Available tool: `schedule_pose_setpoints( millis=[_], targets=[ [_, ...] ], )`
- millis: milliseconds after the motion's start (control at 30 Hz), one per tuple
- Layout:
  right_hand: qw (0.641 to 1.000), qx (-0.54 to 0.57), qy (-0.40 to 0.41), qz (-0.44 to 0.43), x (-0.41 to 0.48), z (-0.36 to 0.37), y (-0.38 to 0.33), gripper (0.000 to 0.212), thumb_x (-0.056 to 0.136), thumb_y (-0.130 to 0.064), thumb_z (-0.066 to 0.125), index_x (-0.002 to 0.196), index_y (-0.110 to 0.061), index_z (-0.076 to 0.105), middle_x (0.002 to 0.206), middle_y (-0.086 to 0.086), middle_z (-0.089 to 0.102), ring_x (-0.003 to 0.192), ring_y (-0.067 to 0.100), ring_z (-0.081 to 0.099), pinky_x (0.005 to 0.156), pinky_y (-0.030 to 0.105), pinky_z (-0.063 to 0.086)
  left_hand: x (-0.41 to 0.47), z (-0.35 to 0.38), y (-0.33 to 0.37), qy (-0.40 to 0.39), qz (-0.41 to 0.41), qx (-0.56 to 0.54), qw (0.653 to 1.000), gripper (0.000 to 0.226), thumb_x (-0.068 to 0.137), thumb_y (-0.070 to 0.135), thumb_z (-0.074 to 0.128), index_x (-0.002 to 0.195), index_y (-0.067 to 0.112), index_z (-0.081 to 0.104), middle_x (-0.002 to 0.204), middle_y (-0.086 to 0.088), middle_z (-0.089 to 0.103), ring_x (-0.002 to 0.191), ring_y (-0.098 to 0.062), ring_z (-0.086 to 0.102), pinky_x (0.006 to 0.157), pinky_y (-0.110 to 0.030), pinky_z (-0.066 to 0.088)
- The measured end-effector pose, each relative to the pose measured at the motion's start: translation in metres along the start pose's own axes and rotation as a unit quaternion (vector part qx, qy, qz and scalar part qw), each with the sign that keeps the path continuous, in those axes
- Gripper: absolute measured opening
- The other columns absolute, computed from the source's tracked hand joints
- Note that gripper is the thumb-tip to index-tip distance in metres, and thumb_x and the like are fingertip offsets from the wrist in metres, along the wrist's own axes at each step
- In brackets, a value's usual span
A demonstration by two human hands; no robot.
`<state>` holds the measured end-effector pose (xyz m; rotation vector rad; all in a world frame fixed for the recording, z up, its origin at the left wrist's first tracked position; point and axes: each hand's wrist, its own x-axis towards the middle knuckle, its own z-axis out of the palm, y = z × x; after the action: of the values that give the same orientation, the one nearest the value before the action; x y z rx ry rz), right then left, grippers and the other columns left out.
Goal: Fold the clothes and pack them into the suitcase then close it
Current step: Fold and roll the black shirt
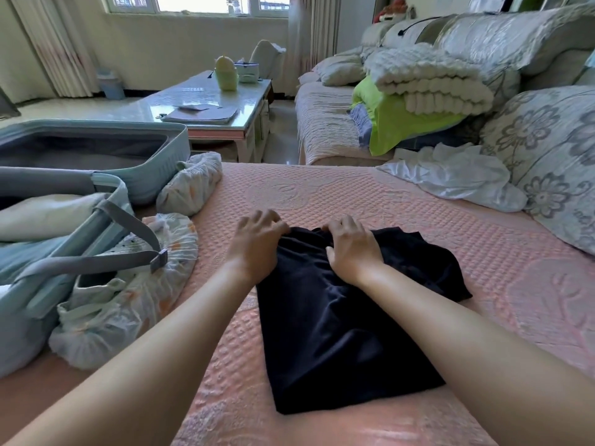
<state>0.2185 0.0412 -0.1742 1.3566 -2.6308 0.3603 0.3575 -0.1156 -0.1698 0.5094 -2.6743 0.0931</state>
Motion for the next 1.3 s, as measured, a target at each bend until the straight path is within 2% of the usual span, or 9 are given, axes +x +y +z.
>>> schedule_pose_setpoints(
  millis=[167,300,533,733,933,1067,1133,1200,1300],
  targets=[
    [0.988,0.067,0.065,-0.12,-0.039,-0.028,-0.007,0.011,0.08,-0.016,0.058,0.089,-0.02,0.062,0.093,0.001,0.055,0.089,0.027,0.057,0.077,0.039,0.05,-0.054,-0.022,0.04,-0.039,0.112,-0.073,0.99,0.024,0.086,0.041,0.043,0.087,0.025,0.061,0.096,0.004,0.056,0.095,-0.022,0.055,0.079,-0.035,0.043],
    [0.978,0.047,-0.03,-0.201,-0.082,-0.055,-0.013,0.008,0.074,-0.033,0.044,0.08,-0.03,0.048,0.086,-0.003,0.06,0.077,0.026,0.063,0.065,0.032,0.043,-0.098,-0.051,0.054,-0.114,0.151,-0.156,0.969,0.04,0.077,0.063,0.061,0.086,0.026,0.046,0.089,0.011,0.046,0.083,-0.013,0.048,0.068,-0.029,0.039],
    [0.981,-0.061,-0.149,0.107,-0.126,-0.065,-0.003,0.052,0.084,-0.071,0.05,0.093,-0.022,0.066,0.101,0.0,0.07,0.099,0.026,0.067,0.078,0.033,0.049,-0.133,-0.082,0.073,-0.2,0.153,-0.127,0.96,0.039,0.063,0.042,0.068,0.085,0.027,0.039,0.083,0.011,0.049,0.074,-0.012,0.045,0.062,-0.031,0.043],
    [0.949,0.23,-0.2,0.087,-0.143,-0.077,0.009,0.029,0.087,-0.043,0.074,0.069,-0.022,0.065,0.062,-0.011,0.06,0.058,0.002,0.055,0.058,0.02,0.043,-0.143,-0.092,0.064,-0.248,0.123,-0.074,0.958,0.024,0.06,0.028,0.058,0.07,0.017,0.04,0.071,0.003,0.052,0.068,-0.018,0.047,0.057,-0.031,0.042],
    [0.962,0.073,-0.256,0.055,-0.153,-0.082,0.012,0.026,0.079,-0.049,0.072,0.07,-0.025,0.063,0.071,-0.01,0.064,0.074,0.01,0.063,0.065,0.025,0.047,-0.141,-0.107,0.078,-0.318,0.062,-0.048,0.945,0.032,0.075,0.046,0.052,0.069,0.015,0.06,0.072,0.002,0.065,0.069,-0.02,0.056,0.062,-0.027,0.046],
    [0.985,0.07,-0.156,-0.002,-0.152,-0.092,-0.007,0.017,0.081,-0.046,0.063,0.092,-0.034,0.061,0.082,-0.013,0.06,0.081,0.011,0.059,0.071,0.028,0.044,-0.122,-0.087,0.092,-0.16,0.053,-0.142,0.975,0.02,0.096,0.042,0.053,0.102,0.026,0.063,0.113,0.007,0.055,0.113,-0.015,0.047,0.098,-0.036,0.043],
    [0.958,0.141,-0.248,-0.024,-0.156,-0.088,-0.007,0.016,0.084,-0.036,0.066,0.1,-0.036,0.07,0.085,-0.013,0.062,0.079,0.005,0.059,0.072,0.02,0.045,-0.122,-0.069,0.097,-0.241,0.061,-0.093,0.964,0.054,0.097,0.048,0.051,0.147,0.032,0.038,0.155,0.002,0.03,0.144,-0.019,0.023,0.117,-0.035,0.025],
    [0.928,0.237,-0.286,-0.008,-0.158,-0.083,0.003,0.013,0.086,-0.023,0.068,0.094,-0.029,0.077,0.083,-0.01,0.068,0.069,0.002,0.06,0.069,0.018,0.049,-0.124,-0.057,0.099,-0.334,0.057,-0.043,0.94,0.07,0.097,0.056,0.044,0.156,0.039,0.011,0.166,0.004,0.002,0.152,-0.019,-0.001,0.123,-0.037,0.008],
    [0.916,0.346,-0.166,0.113,-0.145,-0.083,0.038,0.025,0.086,-0.007,0.059,0.079,-0.024,0.075,0.076,-0.004,0.073,0.061,0.013,0.062,0.066,0.032,0.054,-0.112,-0.058,0.102,-0.287,0.044,-0.054,0.955,0.072,0.088,0.057,0.053,0.152,0.041,0.025,0.16,0.007,0.022,0.148,-0.019,0.017,0.119,-0.038,0.02]
  ],
)
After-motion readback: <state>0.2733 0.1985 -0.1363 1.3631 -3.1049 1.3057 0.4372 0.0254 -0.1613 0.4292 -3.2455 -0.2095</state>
